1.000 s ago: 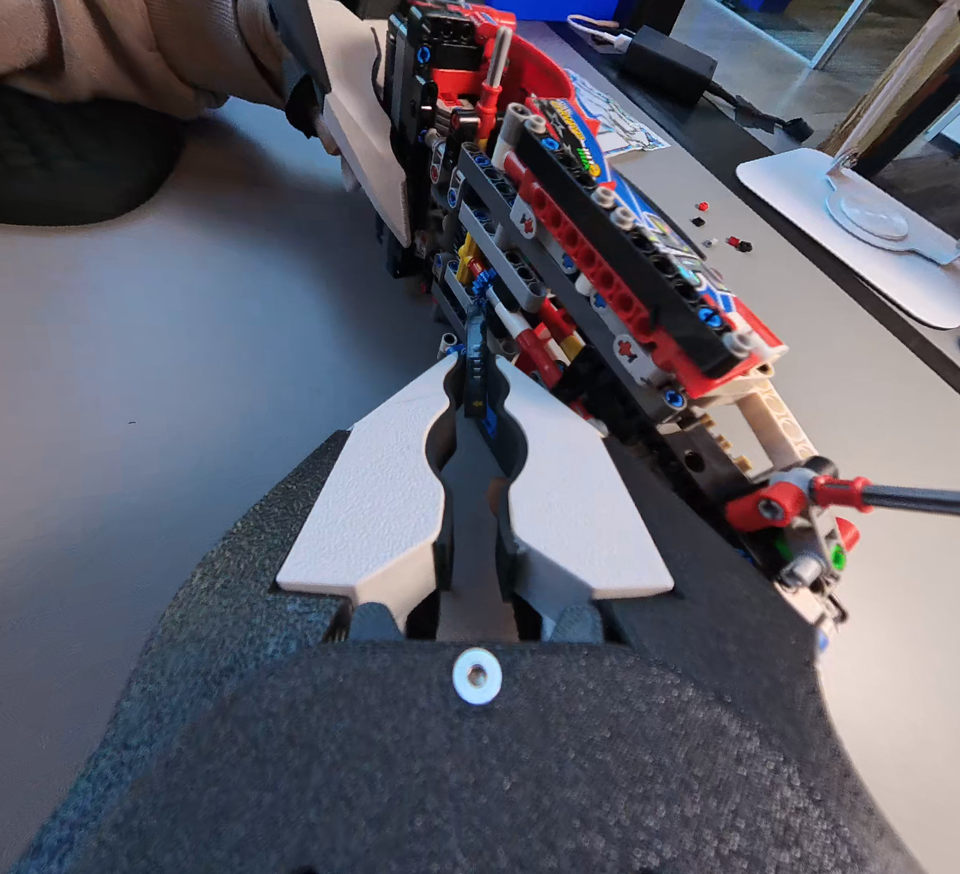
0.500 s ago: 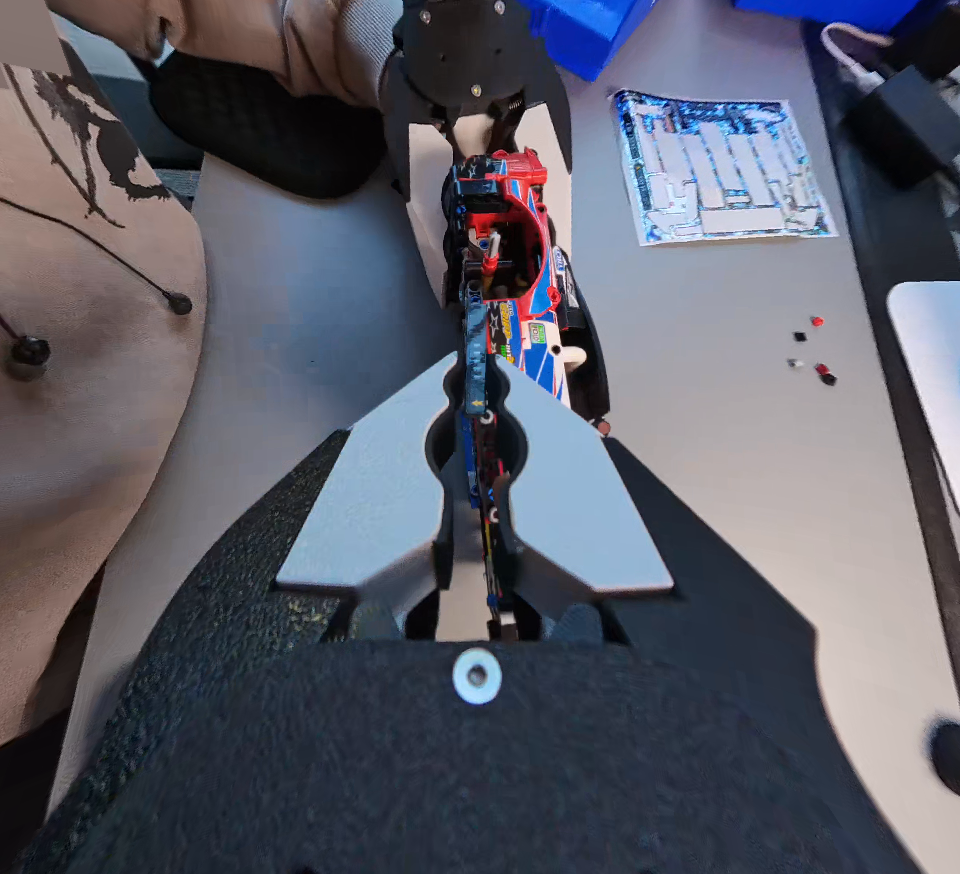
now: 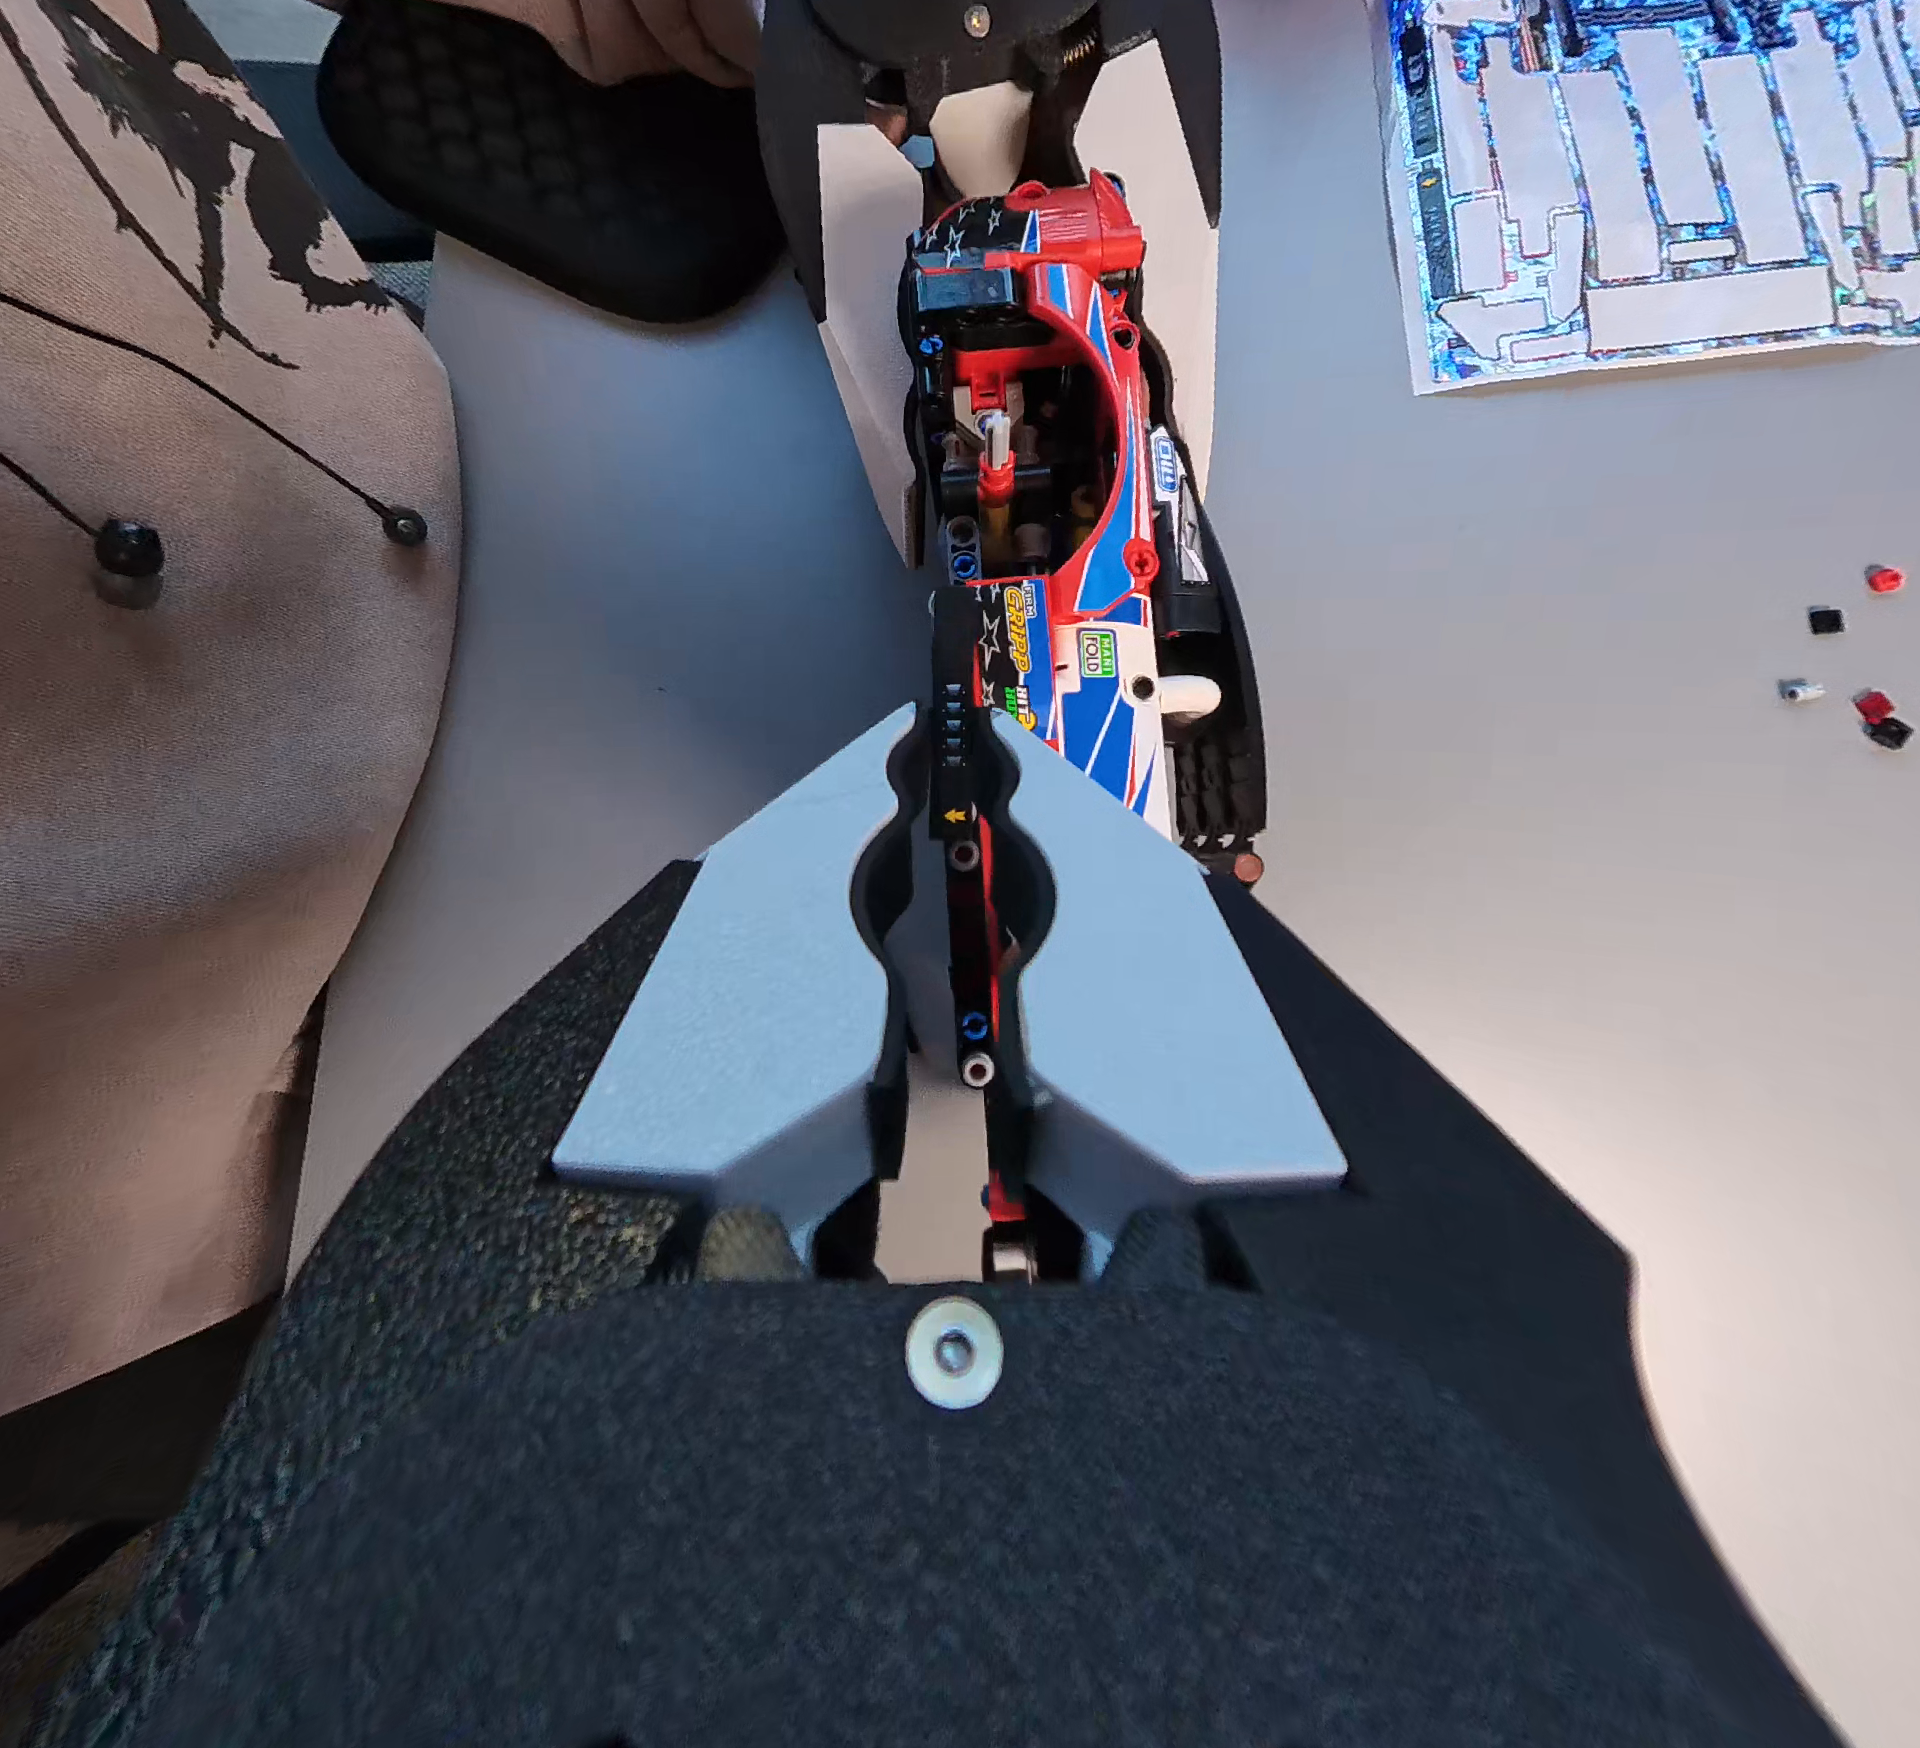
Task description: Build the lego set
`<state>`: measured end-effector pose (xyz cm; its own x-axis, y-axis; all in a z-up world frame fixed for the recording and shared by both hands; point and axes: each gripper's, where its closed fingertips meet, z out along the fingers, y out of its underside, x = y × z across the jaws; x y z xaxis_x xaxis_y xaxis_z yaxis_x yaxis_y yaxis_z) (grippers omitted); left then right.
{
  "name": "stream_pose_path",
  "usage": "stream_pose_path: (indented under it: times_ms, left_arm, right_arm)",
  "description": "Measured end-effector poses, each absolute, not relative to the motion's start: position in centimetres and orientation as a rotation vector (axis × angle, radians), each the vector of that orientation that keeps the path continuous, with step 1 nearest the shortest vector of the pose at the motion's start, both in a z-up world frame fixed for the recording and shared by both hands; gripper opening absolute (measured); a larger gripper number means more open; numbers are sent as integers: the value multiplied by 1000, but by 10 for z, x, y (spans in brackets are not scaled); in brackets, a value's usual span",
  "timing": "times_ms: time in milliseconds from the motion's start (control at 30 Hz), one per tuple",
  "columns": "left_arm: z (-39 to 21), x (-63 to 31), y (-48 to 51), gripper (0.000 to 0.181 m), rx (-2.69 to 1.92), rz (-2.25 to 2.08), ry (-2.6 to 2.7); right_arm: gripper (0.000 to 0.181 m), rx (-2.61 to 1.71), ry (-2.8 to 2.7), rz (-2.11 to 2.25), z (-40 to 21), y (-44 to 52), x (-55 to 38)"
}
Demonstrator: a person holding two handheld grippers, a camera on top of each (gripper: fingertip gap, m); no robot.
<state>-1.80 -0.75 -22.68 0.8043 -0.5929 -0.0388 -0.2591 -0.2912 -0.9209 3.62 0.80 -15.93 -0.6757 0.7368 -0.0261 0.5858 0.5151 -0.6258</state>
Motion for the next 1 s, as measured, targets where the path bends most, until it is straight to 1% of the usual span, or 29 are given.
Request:
stream_pose_path:
  times_ms: [400,733,833,1000]
  left_arm:
    - [-227,-18,-8,74,-1879,-380,640]
    - [-227,-18,-8,73,-1877,-386,637]
    - [-227,-18,-8,74,-1877,-388,636]
    - [-227,-18,-8,74,-1876,-387,638]
  right_arm:
    - [6,-1071,-2576,812,-163,8,36]
    - [10,-1041,-2551,840,-154,7,35]
    - [9,-1030,-2547,861,-147,4,34]
    - [4,-1054,-2571,807,-154,5,33]
